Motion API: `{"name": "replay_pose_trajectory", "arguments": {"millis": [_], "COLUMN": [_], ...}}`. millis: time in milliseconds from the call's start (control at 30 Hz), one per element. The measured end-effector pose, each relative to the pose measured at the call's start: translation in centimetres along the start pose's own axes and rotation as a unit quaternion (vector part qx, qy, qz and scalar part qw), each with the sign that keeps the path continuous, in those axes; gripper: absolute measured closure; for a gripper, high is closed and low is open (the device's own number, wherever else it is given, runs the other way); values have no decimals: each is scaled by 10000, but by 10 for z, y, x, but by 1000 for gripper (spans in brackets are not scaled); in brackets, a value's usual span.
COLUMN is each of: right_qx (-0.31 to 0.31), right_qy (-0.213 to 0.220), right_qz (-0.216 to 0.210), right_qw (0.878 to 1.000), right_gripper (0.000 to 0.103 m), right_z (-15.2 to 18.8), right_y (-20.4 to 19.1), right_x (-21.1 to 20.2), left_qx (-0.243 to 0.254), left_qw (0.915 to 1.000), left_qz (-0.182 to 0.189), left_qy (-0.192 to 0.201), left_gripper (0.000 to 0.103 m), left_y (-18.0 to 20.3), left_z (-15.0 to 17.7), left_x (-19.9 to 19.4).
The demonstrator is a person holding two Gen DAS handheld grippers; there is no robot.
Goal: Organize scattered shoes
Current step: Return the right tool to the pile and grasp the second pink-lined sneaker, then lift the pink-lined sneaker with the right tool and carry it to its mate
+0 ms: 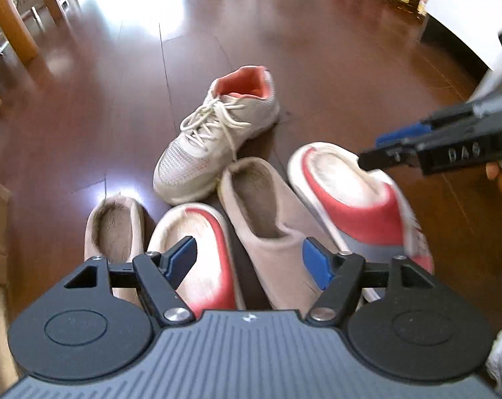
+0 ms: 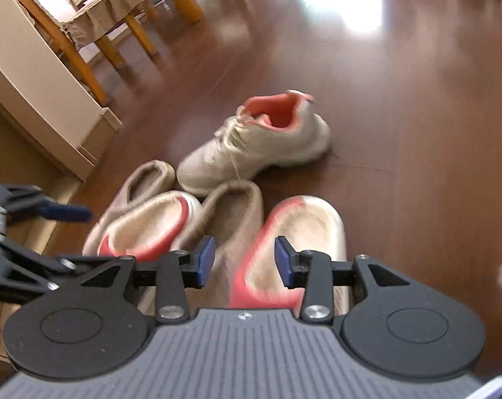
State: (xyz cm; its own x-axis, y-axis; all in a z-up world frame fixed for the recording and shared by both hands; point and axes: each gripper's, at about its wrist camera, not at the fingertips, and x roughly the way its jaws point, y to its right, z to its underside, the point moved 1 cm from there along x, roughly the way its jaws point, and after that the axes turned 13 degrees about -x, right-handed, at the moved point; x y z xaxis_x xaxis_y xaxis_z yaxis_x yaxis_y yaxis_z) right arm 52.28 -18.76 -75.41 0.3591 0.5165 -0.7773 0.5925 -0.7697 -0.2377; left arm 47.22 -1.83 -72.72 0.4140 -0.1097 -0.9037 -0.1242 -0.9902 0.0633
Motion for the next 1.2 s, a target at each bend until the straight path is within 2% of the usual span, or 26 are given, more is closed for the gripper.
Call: {"name": "replay_pose_trajectory", "arguments": {"millis": [33,100,133,233,333,433,567,667,733,767,800,833,933,1033,1100,1167,1200], "right_qx": [-86,-283,-381,-528,-610,-608,-391,-505,-836,-998,-1151,-1289,-1442,-1488,-1521,-1682,-1878], "right_qy": [7,35,49,-42,-208,-387,-722,-757,-587,-504,-382,-229,132,782,1252,1437,1346], "right_qz": [14,27,34,56,46,89,49,-5,-105,-153,-138,-111,81,209,268,216,87], "right_qw": [10000,9996,9993,9986,9979,9974,9966,9959,9947,9936,9925,9913,9894,9855,9800,9750,9729], "right_gripper": [48,32,30,26,26,26,26,28,58,62,73,79,82,83,83,83,83], "right_z": [-10,-41,-57,-88,-104,-109,-105,-103,-104,-104,-104,-103,-101,-95,-90,-81,-65], "right_y": [0,2,3,6,9,12,22,20,12,9,5,0,-13,-27,-39,-48,-55], "right_x": [8,32,44,82,118,144,179,195,200,200,198,193,174,140,102,72,56], "left_qx": [-35,-66,-68,100,236,319,264,300,220,166,79,35,29,30,7,-6,6], "left_qw": [10000,9999,9999,9995,9991,9986,9975,9972,9978,9981,9987,9990,9994,9997,9996,9994,9993], "left_qz": [-26,-14,27,306,344,421,635,671,613,574,463,395,339,148,24,-41,-90], "left_qy": [-50,-109,-127,-69,-30,-49,-153,-106,-133,-155,-184,-194,8,198,293,337,366], "left_gripper": [32,32,32,32,33,43,46,46,46,46,46,47,47,47,47,47,47], "left_y": [-7,-13,-17,-30,-38,-47,-58,-60,-63,-64,-64,-64,-59,-52,-44,-37,-31], "left_z": [-9,-18,-25,-46,-54,-58,-52,-45,-42,-42,-40,-41,-36,-29,-19,-8,2], "left_x": [12,22,29,49,61,74,80,83,88,90,89,89,66,42,16,-9,-28]}}
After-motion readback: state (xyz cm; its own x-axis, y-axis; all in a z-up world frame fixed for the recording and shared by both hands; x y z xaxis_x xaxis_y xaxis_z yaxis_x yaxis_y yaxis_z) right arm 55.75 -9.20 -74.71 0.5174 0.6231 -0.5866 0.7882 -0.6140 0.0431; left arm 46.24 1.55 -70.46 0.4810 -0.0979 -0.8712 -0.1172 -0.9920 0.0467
